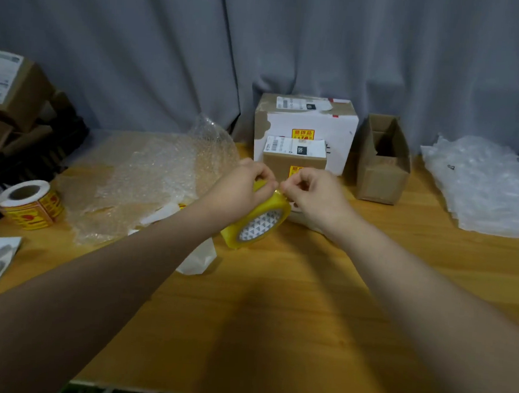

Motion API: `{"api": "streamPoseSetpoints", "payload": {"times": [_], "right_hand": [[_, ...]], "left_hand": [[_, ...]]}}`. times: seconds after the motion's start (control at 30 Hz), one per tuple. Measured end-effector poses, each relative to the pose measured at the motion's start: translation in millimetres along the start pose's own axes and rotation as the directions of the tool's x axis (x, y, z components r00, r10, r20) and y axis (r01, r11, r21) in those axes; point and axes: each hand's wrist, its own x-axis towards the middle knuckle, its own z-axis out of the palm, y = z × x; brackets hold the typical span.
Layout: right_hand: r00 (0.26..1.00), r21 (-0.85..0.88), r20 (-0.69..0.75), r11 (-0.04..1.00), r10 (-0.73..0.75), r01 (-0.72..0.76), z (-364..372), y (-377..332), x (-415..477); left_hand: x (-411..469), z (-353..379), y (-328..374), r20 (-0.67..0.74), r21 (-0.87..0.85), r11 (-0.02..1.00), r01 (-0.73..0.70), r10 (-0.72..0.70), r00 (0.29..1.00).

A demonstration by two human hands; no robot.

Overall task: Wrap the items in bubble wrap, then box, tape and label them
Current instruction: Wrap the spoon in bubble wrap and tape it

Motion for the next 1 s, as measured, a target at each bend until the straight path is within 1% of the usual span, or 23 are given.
{"api": "streamPoseSetpoints", "payload": {"times": [0.07,0.13,0.17,0.23,0.3,0.4,0.47,0.5,0.6,0.7,0.8,0.9,1.0], "right_hand": [[0.997,-0.106,-0.031,0.992,-0.065,0.061,-2,-8,2],[0.997,-0.163,0.011,0.984,-0.070,0.071,-6,-11,4],[0.998,-0.163,0.040,0.985,-0.056,0.061,-7,-10,4],[0.997,-0.138,0.066,0.989,-0.035,0.044,-8,-7,1],[0.997,-0.101,0.060,0.994,-0.042,0.048,-7,-4,-1],[0.998,0.008,0.060,1.000,-0.022,0.022,-8,-1,-2],[0.994,0.011,0.083,0.998,-0.065,0.064,-8,0,-4],[0.992,0.002,0.083,0.995,-0.098,0.099,-7,1,-5],[0.984,0.005,0.043,0.985,-0.172,0.172,-6,4,-10],[0.972,-0.055,0.047,0.971,-0.232,0.235,-5,6,-12],[0.967,-0.101,0.018,0.962,-0.254,0.254,-5,9,-13],[0.956,-0.184,-0.010,0.940,-0.295,0.288,-3,10,-15],[0.953,-0.223,-0.026,0.931,-0.303,0.290,-3,14,-16]], "left_hand": [[-2,4,1,-0.010,0.072,0.997,-0.007,0.007,1.000],[-2,8,1,-0.015,0.133,0.991,-0.012,0.015,1.000],[-3,9,0,-0.020,0.135,0.991,-0.011,0.014,1.000],[-5,9,-1,-0.032,0.075,0.997,0.005,-0.002,0.999],[-6,8,-2,-0.035,0.014,1.000,0.016,-0.015,0.999],[-10,8,-2,-0.047,-0.109,0.993,0.049,-0.054,0.997],[-11,9,-2,-0.065,-0.208,0.974,0.085,-0.100,0.993],[-12,10,-2,-0.074,-0.225,0.970,0.093,-0.112,0.991],[-11,12,-2,-0.086,-0.198,0.976,0.094,-0.113,0.990],[-8,14,-1,-0.088,-0.154,0.983,0.097,-0.111,0.990],[-7,17,0,-0.083,-0.137,0.985,0.102,-0.114,0.990],[-9,20,1,-0.082,-0.114,0.988,0.101,-0.111,0.990],[-14,22,2,-0.087,-0.109,0.991,0.083,-0.092,0.992]]}}
